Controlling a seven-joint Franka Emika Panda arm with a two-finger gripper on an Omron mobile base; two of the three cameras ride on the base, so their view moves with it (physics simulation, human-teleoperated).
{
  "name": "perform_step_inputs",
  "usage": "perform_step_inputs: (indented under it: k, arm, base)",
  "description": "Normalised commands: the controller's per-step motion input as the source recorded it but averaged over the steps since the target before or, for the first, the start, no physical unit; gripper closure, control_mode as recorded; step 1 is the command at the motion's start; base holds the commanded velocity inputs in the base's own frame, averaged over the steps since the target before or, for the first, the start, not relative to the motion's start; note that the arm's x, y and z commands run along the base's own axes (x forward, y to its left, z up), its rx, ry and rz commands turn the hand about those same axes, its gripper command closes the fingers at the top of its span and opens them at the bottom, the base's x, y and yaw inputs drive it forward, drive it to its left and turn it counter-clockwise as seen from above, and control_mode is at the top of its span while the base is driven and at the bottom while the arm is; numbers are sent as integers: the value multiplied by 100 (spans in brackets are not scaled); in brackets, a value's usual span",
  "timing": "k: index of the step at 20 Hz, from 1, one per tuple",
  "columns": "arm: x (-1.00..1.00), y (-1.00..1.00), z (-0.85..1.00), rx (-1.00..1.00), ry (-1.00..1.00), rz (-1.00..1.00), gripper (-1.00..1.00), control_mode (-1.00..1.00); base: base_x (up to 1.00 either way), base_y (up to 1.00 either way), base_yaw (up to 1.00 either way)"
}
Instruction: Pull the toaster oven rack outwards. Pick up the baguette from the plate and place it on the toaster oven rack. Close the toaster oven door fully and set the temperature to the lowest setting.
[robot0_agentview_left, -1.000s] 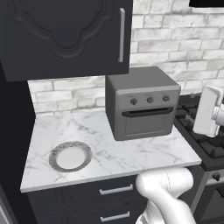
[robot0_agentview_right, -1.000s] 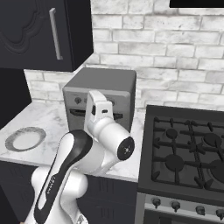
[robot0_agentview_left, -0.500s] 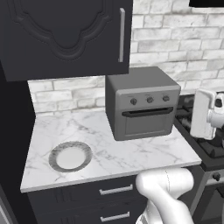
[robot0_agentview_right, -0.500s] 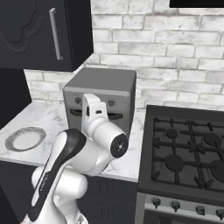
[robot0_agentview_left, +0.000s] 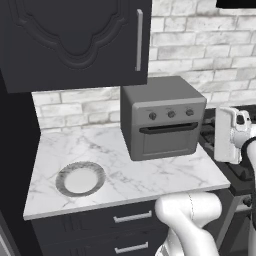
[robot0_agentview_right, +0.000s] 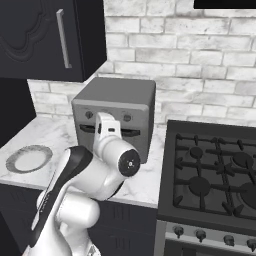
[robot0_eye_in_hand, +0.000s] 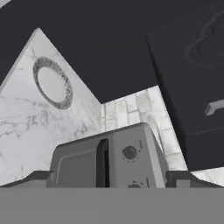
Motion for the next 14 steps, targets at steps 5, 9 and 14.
perform_step_inputs:
  k: [5,9,14]
  arm:
    - [28,3,-19,0,2,-2,-100,-100]
    - [42,0,-9,0,0,0,-100,-100]
    - [50,0,-9,0,2,0,-100,-100]
  base:
    - [0,0,0]
    - [0,0,0]
    - [0,0,0]
